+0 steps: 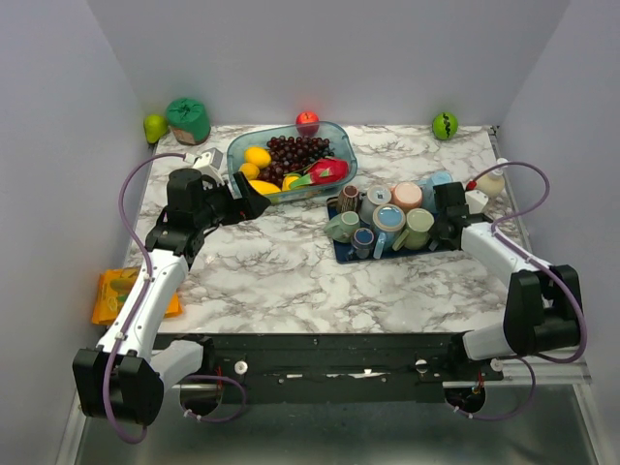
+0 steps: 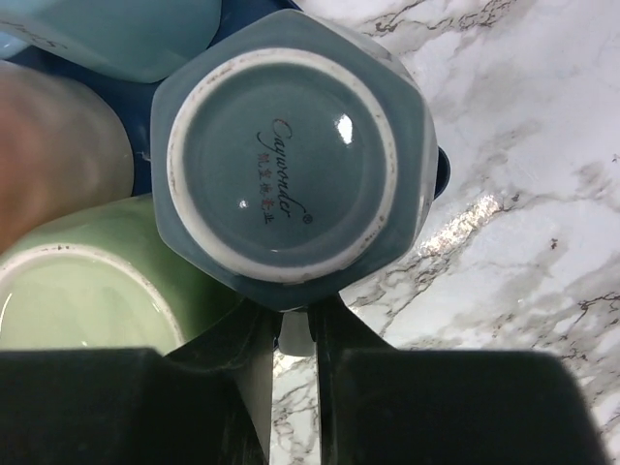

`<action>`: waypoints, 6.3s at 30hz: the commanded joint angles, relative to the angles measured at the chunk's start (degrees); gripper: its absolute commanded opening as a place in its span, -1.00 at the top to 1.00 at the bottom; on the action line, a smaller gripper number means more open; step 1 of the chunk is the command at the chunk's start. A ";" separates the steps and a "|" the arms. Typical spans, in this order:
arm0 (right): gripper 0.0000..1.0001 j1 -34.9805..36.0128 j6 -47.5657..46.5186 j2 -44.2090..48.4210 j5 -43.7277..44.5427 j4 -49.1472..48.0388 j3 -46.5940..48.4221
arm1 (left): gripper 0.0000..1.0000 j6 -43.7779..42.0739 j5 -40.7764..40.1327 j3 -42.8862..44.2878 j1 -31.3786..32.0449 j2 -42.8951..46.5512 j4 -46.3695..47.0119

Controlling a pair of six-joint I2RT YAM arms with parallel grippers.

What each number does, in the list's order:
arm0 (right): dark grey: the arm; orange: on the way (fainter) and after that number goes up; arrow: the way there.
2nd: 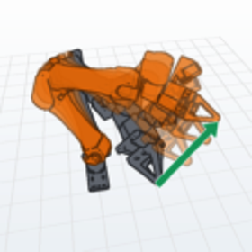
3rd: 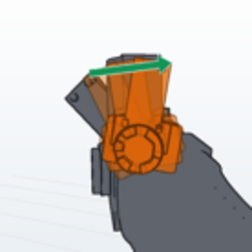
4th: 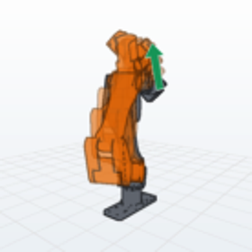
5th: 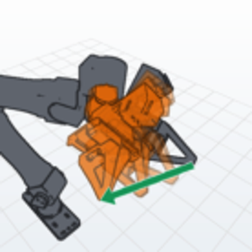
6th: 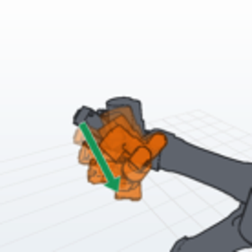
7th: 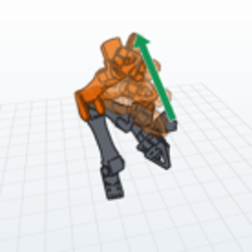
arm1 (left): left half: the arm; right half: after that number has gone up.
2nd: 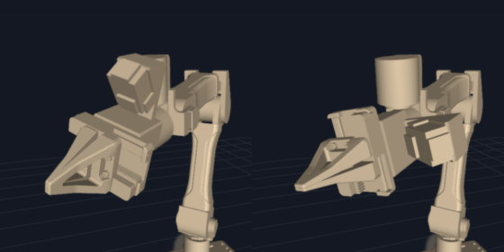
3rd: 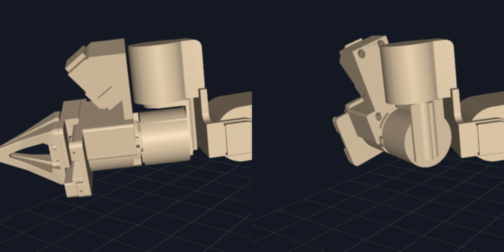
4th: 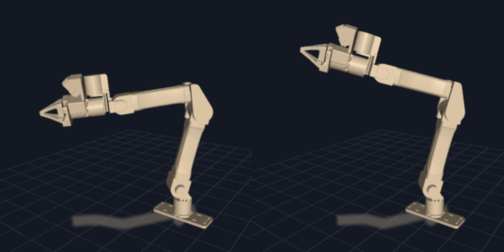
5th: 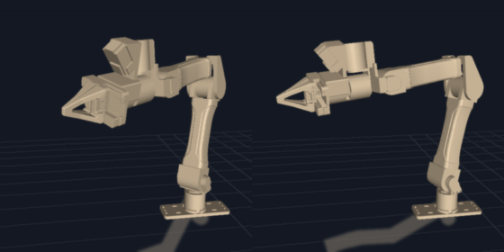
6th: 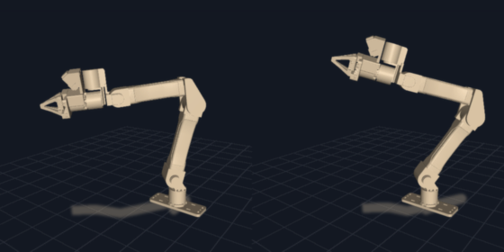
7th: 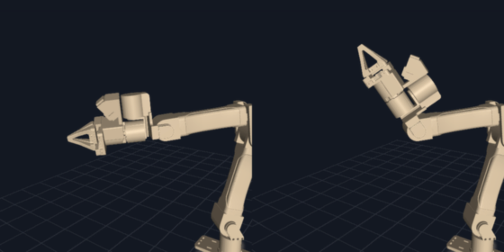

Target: Turn the mug right side up

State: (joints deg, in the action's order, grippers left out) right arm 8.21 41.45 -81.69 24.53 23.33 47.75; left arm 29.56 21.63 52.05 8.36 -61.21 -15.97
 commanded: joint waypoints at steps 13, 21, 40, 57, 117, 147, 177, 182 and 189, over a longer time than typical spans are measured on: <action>0.99 -0.47 -4.36 6.71 0.96 1.36 2.87 | -0.97 -2.32 0.70 0.51 -0.10 3.55 0.23; 0.99 -0.47 -5.24 18.73 -3.26 7.60 7.36 | -0.98 -0.82 3.86 0.42 -0.01 4.69 1.11; 0.99 5.76 18.22 31.42 -56.09 -27.97 9.03 | -0.97 21.22 14.41 0.15 14.90 6.90 26.57; 0.99 23.25 27.19 22.63 -50.38 -48.90 12.28 | -0.97 36.00 7.20 5.43 26.88 -1.37 42.42; -1.00 25.37 1.88 22.37 -30.60 -4.35 13.51 | 1.00 -1.17 -59.88 2.80 20.94 9.97 -18.41; -1.00 24.40 -0.85 24.39 -26.91 -0.48 9.82 | 0.84 -3.20 -47.03 -12.94 -1.33 -8.22 10.70; -0.94 23.52 4.51 15.51 2.97 21.49 14.13 | -0.97 -2.05 -29.67 1.38 -1.50 12.43 -18.75; -0.72 22.73 4.51 11.21 5.79 21.23 11.76 | -0.98 -3.28 -13.56 4.20 -1.50 11.20 -15.94; -0.59 20.71 4.86 7.78 4.91 13.86 4.55 | -0.98 -3.46 -0.63 2.35 -1.33 11.20 -11.37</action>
State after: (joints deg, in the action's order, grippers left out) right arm 30.30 45.04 -73.52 26.76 40.86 54.59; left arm 27.27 9.37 55.18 7.20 -50.04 -30.50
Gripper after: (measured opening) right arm 0.805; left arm 0.988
